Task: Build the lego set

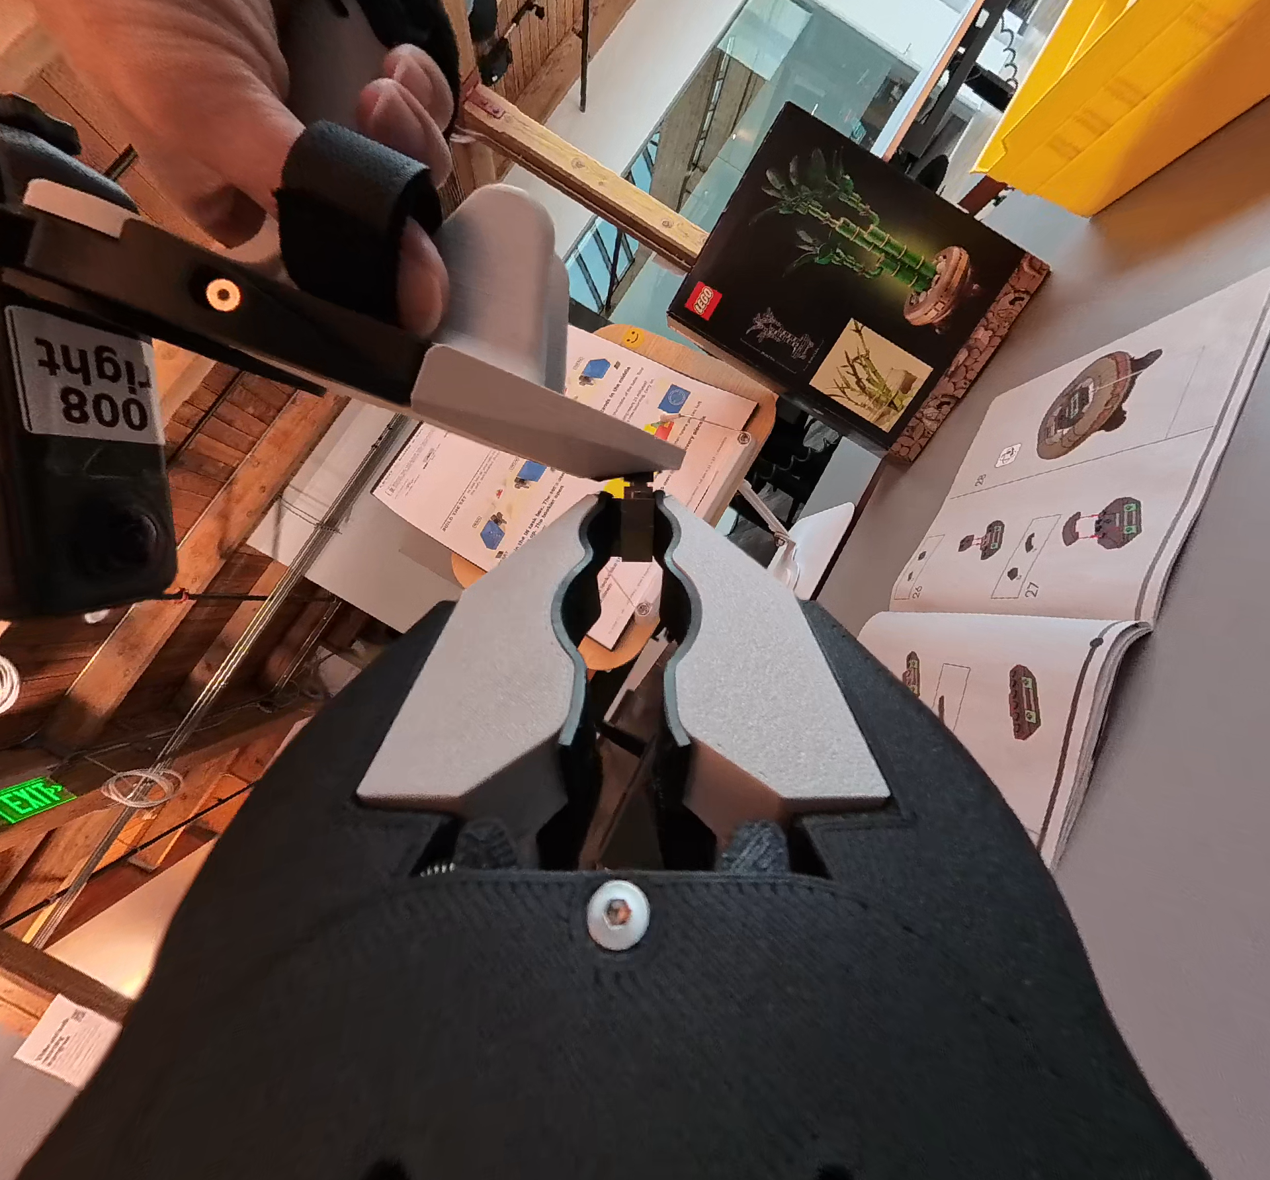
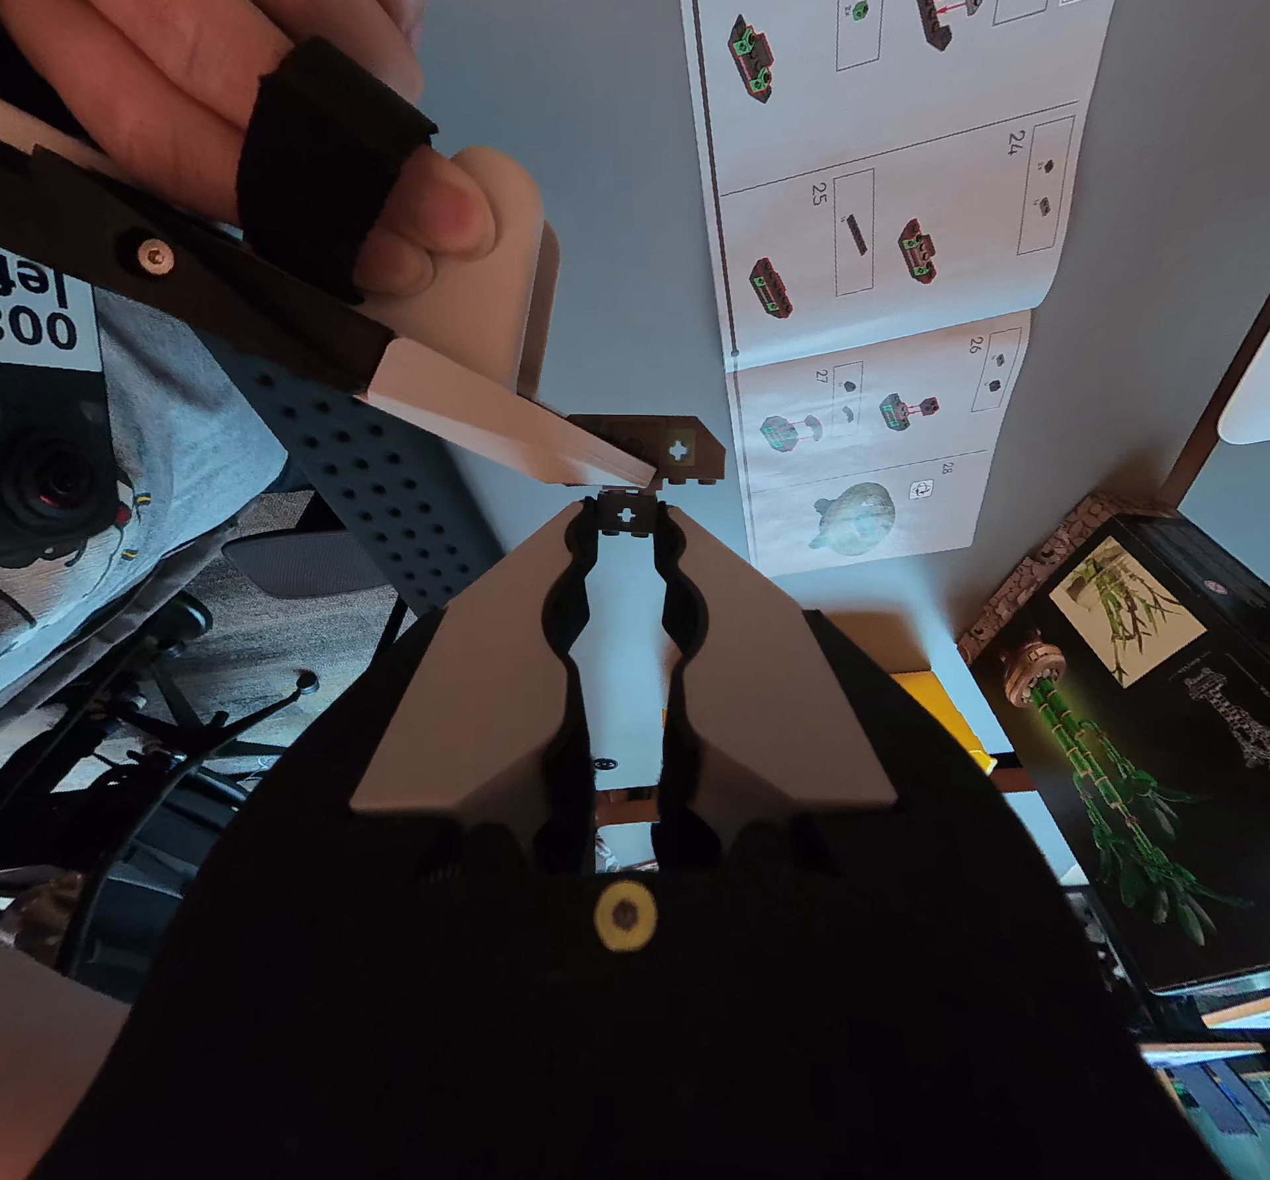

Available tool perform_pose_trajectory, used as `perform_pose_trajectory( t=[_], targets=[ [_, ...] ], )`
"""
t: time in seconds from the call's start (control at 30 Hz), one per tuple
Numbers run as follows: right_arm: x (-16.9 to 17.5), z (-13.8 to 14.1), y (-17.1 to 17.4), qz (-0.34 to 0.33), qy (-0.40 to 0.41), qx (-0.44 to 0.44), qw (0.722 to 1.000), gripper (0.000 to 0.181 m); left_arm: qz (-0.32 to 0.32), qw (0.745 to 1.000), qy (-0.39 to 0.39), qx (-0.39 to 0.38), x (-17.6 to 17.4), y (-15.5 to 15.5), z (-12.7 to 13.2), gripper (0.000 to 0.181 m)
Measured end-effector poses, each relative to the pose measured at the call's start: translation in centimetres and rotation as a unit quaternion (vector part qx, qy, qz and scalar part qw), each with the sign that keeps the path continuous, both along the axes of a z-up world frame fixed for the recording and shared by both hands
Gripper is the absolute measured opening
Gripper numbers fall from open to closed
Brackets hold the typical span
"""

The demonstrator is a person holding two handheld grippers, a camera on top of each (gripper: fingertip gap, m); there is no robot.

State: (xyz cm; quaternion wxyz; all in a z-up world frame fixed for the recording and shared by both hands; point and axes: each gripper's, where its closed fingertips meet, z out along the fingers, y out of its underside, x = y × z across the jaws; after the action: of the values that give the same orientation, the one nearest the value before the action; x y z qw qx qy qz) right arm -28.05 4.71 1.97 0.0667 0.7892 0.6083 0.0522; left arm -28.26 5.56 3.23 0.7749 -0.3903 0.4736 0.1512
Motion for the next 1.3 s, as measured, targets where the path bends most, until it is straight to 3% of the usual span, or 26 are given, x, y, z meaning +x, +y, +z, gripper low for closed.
perform_pose_trajectory(
  t=[0.67, 1.3],
  targets=[
    [-0.49, -0.14, 0.24, -0.012, 0.048, -0.006, 0.999, 0.012, -0.001, 1.000, -0.007, -0.012, -0.22, 0.31, -0.11, 0.008],
    [-0.15, -0.32, 0.37, 0.018, 0.047, -0.013, 0.999, 0.013, -0.003, 1.000, 0.006, -0.007, 0.09, 0.16, -0.23, 0.008]
  ],
)
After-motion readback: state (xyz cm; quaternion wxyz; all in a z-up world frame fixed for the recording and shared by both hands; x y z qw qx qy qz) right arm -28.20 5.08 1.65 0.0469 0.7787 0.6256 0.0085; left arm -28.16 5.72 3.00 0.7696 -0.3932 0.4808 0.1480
